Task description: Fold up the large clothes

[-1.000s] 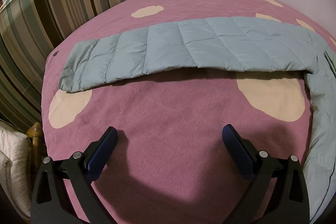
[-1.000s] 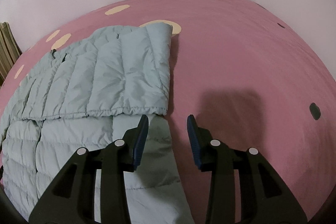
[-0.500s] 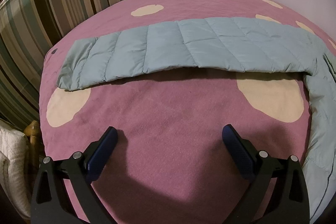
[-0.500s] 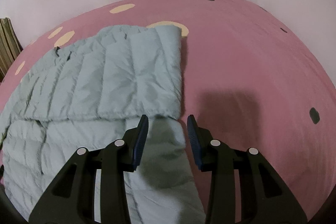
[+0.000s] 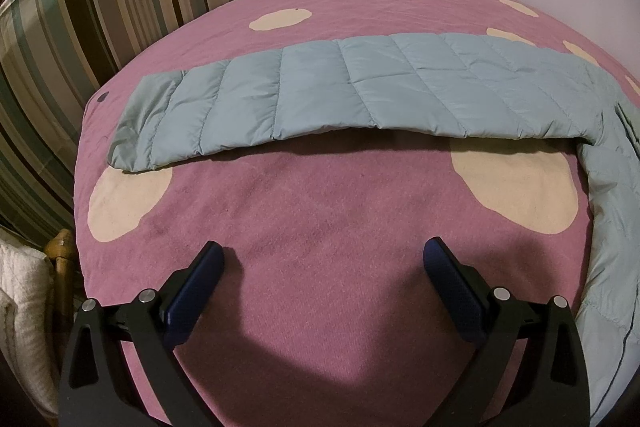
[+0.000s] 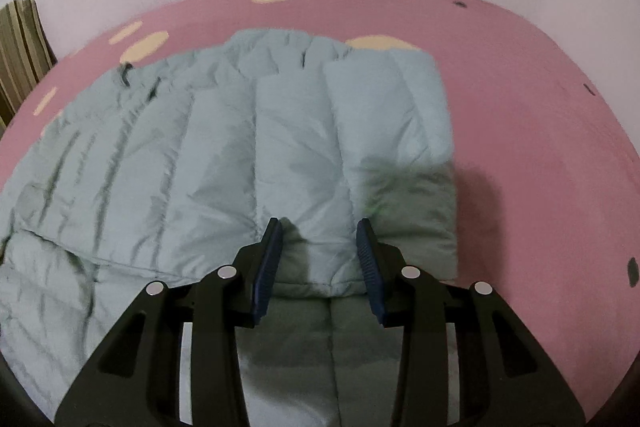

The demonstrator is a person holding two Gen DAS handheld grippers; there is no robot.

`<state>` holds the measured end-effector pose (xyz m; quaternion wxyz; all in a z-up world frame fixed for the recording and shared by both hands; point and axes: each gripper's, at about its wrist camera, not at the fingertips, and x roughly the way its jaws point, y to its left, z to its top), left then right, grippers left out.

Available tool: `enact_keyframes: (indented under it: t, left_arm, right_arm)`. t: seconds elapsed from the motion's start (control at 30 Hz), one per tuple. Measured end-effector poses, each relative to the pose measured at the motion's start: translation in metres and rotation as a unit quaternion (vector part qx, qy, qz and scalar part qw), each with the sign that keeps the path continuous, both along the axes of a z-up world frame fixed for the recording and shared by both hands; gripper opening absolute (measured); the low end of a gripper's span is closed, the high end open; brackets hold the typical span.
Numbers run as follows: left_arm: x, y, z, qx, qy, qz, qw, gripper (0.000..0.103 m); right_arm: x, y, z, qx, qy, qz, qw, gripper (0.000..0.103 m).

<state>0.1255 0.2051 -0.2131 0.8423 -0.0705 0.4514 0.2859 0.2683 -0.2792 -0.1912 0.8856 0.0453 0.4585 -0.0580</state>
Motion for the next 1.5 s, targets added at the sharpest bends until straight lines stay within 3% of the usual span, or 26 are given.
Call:
enact_keyframes:
  t: [0.47,0.6,0.7,0.9,1.07,1.13,1.27,1.37,1.43,1.5]
  left_arm:
    - [-0.004,0.004,0.002,-0.025,-0.006,-0.015,0.9995,0.099]
    - [-0.012,0.018,0.011,-0.007,-0.002,-0.016,0.9998,0.098]
    - [-0.022,0.050,0.024,0.005,-0.024,0.021,0.9995,0.098]
    - [-0.037,0.143,0.036,-0.014,-0.046,0.112,0.9925,0.098]
    - [-0.035,0.188,0.022,-0.074,-0.040,0.123,0.9889,0.097]
    - [-0.032,0.193,0.017,-0.097,-0.043,0.108,0.9885,0.078]
    - [-0.024,0.196,0.017,-0.094,-0.042,0.082,0.9912,0.068]
    - [-0.022,0.198,0.019,-0.101,-0.052,0.063,0.9915,0.042]
    - [-0.018,0.198,0.020,-0.104,-0.054,0.053,0.9916,0.018]
    - [-0.016,0.196,0.024,-0.089,-0.050,0.045,0.9938,0.006]
  right_arm:
    - [-0.001,0.004,-0.013,-0.020,-0.024,0.009,0.999,0.045]
    - [-0.002,0.002,-0.013,-0.014,-0.026,0.011,1.000,0.047]
    - [-0.003,0.004,-0.013,-0.017,-0.027,0.011,0.999,0.047]
    - [-0.003,0.005,-0.013,-0.027,-0.027,0.012,0.999,0.047]
    - [-0.002,0.005,-0.013,-0.033,-0.027,0.014,0.999,0.047]
    - [-0.002,0.005,-0.013,-0.035,-0.027,0.014,0.999,0.047]
    - [-0.002,0.005,-0.013,-0.036,-0.028,0.014,0.999,0.047]
    - [-0.002,0.005,-0.013,-0.038,-0.028,0.014,0.999,0.048]
    - [-0.002,0.006,-0.013,-0.039,-0.028,0.013,0.999,0.048]
    - [-0.002,0.005,-0.013,-0.039,-0.028,0.013,0.999,0.048]
